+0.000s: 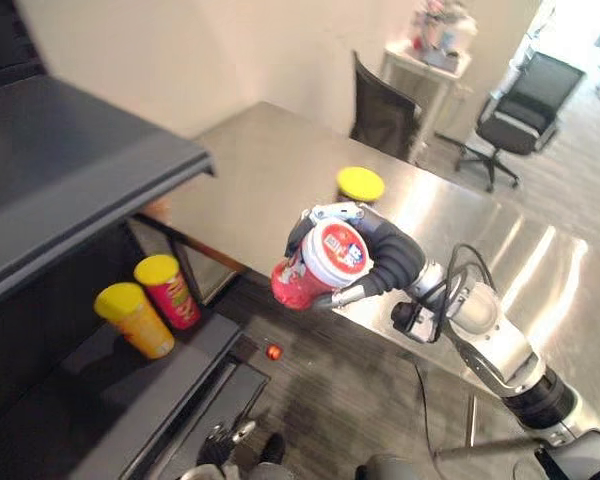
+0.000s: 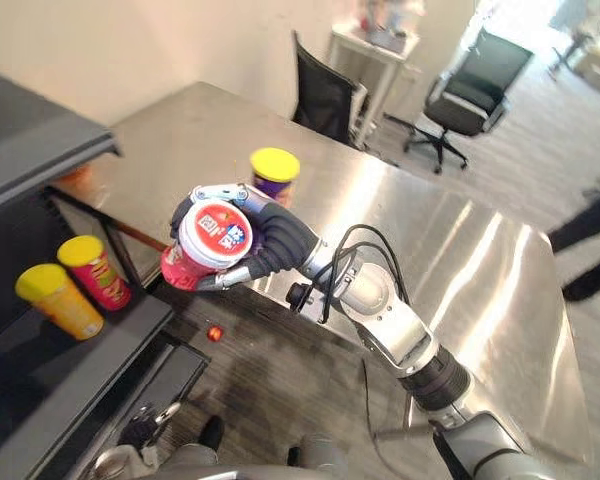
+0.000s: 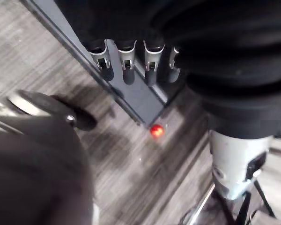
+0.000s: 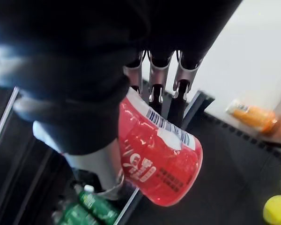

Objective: Put the gum and the chips on the shelf.

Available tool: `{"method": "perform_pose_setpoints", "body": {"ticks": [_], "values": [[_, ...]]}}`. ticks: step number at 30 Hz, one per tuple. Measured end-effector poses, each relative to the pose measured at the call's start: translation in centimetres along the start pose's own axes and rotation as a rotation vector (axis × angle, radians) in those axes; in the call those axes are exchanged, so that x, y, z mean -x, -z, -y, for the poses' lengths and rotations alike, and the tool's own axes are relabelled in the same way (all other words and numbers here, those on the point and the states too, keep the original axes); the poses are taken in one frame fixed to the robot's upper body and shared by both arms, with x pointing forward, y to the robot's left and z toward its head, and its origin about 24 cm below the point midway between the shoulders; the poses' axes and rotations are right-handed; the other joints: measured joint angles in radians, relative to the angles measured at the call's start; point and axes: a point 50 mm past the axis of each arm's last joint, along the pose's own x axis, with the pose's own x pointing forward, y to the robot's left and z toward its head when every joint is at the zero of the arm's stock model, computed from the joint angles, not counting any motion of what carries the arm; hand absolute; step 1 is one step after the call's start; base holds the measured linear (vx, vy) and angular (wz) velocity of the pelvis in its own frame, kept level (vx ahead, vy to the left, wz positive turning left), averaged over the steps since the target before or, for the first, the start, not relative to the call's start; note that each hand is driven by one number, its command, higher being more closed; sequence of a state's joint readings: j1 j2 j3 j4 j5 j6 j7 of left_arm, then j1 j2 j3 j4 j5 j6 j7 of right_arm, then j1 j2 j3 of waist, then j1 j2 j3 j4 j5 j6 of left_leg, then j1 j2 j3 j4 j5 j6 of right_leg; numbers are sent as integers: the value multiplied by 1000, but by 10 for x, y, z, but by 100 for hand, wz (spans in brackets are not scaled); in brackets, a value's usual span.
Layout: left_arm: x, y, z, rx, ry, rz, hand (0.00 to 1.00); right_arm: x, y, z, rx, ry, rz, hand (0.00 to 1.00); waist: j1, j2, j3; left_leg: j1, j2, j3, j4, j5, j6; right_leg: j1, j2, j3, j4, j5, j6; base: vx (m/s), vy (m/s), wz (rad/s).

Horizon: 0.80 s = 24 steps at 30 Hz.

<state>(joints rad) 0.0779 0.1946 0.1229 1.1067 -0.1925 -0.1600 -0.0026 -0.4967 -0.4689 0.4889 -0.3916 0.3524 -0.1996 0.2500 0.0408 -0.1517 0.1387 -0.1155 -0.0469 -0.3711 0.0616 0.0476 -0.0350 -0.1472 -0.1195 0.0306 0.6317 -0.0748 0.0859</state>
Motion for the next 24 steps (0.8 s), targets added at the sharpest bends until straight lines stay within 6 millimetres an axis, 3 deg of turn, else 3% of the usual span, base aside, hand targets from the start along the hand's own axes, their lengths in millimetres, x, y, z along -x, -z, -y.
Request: {"method": "perform_pose_setpoints", "body": {"ticks": [1,2,6,7,8,9,10,11,12,13,14,15,16,17,18,19,20,21,22,24], "values": [[1,2,0,4,-1,-3,0,0,-2,3,10,5,8,100,2,8,0,-23,-15,-41,16,-3,-1,49,-24,-69,-77,-34,36,-19,-97,135],[1,4,-1,7,-5,-6,0,0,-2,3,7,12,7,100,8,13,-1,-36,-15,-54,14,-3,-1,76,-26,-107,-129,-48,42,-27,-162,117],[8,19,-14,143,-96,-35,0,-4,1,11,9,38,4,100,83,-1,0,-122,-29,-119,10,25,-43,207,-8,-273,-462,-129,29,-67,-227,60],[10,23,-13,178,-105,-45,0,-4,2,14,14,49,-3,100,91,4,9,-124,-34,-140,-3,45,-57,228,-6,-303,-493,-151,35,-108,-306,97],[11,28,-8,214,-106,-55,0,3,5,19,12,92,-22,100,91,32,26,-113,-7,-156,-53,57,-56,241,8,-364,-479,-163,18,-117,-236,98],[12,30,-7,224,-107,-59,0,7,5,21,1,111,-26,100,92,38,29,-113,4,-142,-81,57,-52,241,14,-386,-470,-168,12,-128,-218,117],[14,33,-3,256,-108,-60,0,13,4,24,1,136,-32,100,95,50,36,-115,31,-78,-116,58,-14,239,30,-430,-460,-176,0,-147,-252,121],[13,32,1,278,-109,-54,0,24,5,30,15,170,-59,100,89,59,42,-133,67,33,-138,20,80,237,41,-486,-454,-176,-12,-116,-206,128],[13,30,2,278,-108,-47,0,30,6,33,19,191,-82,100,88,58,42,-154,82,114,-131,-26,138,232,44,-517,-460,-165,-29,-176,-196,144],[11,23,2,284,-107,-23,0,41,8,38,26,234,-112,100,76,36,47,-232,112,325,-27,-57,167,209,11,-564,-458,-164,-48,-114,-82,112],[11,23,-1,300,-119,-22,0,49,9,40,22,279,-125,100,74,28,49,-290,151,494,189,-58,177,185,-11,-597,-434,-173,-61,-101,-99,87],[12,25,-1,304,-124,-28,0,53,10,40,15,300,-132,100,74,30,49,-301,177,556,309,-57,189,175,-17,-601,-416,-173,-61,-16,-101,53],[15,32,2,310,-122,-42,0,61,10,38,4,336,-143,100,64,74,58,-292,216,648,426,-18,205,163,-6,-615,-355,-175,-63,-33,-54,112],[15,30,4,292,-106,-29,0,75,11,33,-22,398,-164,100,19,72,59,-293,193,682,377,61,223,143,-33,-622,-315,-199,-81,-100,-25,140],[14,27,2,286,-107,-17,0,80,13,29,-45,419,-174,100,8,60,53,-273,157,675,296,112,194,141,-30,-614,-368,-193,-91,-210,7,161],[12,22,-5,283,-124,-5,0,85,15,22,-85,451,-180,100,-3,32,51,-221,128,691,261,62,168,151,-54,-642,-443,-164,-74,-195,-34,104],[14,29,-6,268,-131,-39,0,90,18,13,-133,480,-186,100,-8,39,50,-174,169,771,325,-53,114,168,-48,-672,-455,-154,-75,-146,-61,98],[15,33,-5,260,-129,-55,0,94,19,8,-153,496,-196,100,-16,46,47,-132,181,801,310,-78,77,174,-43,-695,-461,-149,-73,-58,-63,98],[17,39,-2,238,-122,-82,0,104,19,2,-173,527,-222,100,-34,75,30,-59,183,819,193,-93,27,175,-29,-740,-476,-139,-69,-40,-7,101],[18,46,1,215,-111,-113,0,112,21,0,-194,582,-249,100,-39,97,27,4,161,824,6,-75,2,170,-10,-781,-489,-124,-65,-69,80,76]]}}
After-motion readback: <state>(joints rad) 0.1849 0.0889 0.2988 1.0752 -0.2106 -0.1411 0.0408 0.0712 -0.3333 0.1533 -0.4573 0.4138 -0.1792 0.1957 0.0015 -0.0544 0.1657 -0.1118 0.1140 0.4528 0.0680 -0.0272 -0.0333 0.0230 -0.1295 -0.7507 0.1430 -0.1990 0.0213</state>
